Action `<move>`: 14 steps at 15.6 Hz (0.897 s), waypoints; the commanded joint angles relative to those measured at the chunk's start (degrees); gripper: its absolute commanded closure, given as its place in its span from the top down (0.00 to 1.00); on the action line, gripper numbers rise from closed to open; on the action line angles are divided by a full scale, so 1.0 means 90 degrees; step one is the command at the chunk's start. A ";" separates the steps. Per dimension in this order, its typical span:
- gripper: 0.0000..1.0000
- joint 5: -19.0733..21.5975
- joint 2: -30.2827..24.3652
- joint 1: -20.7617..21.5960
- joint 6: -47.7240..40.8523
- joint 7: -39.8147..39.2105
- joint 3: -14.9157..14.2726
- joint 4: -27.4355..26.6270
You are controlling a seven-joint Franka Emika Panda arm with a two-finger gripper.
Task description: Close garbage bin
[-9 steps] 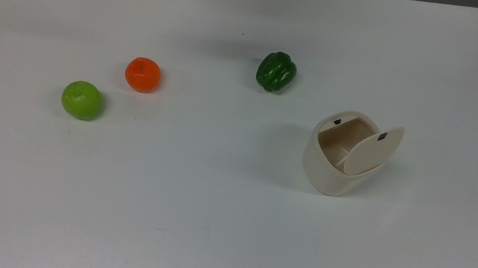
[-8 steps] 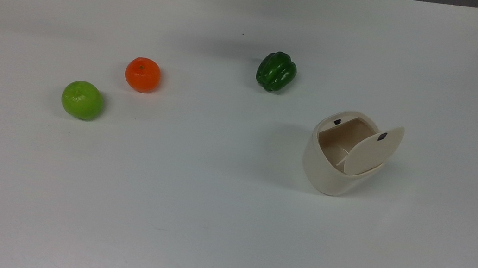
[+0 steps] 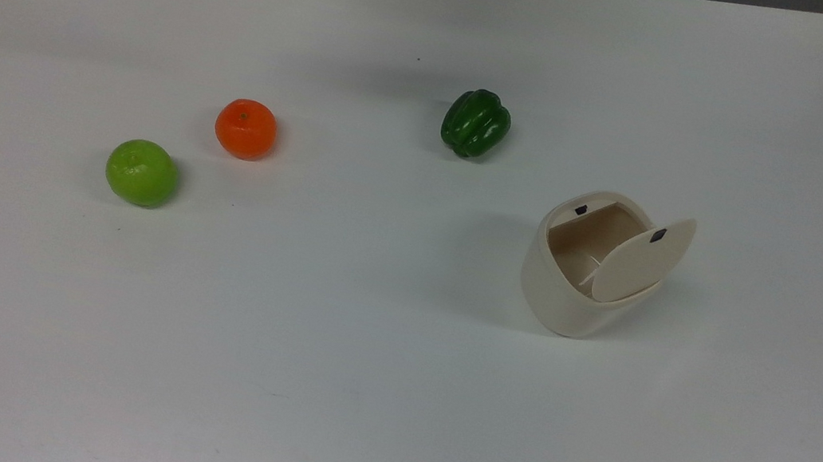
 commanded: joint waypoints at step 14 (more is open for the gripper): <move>0.45 0.0017 -0.0161 -0.0005 -0.0051 -0.0088 -0.0023 -0.0114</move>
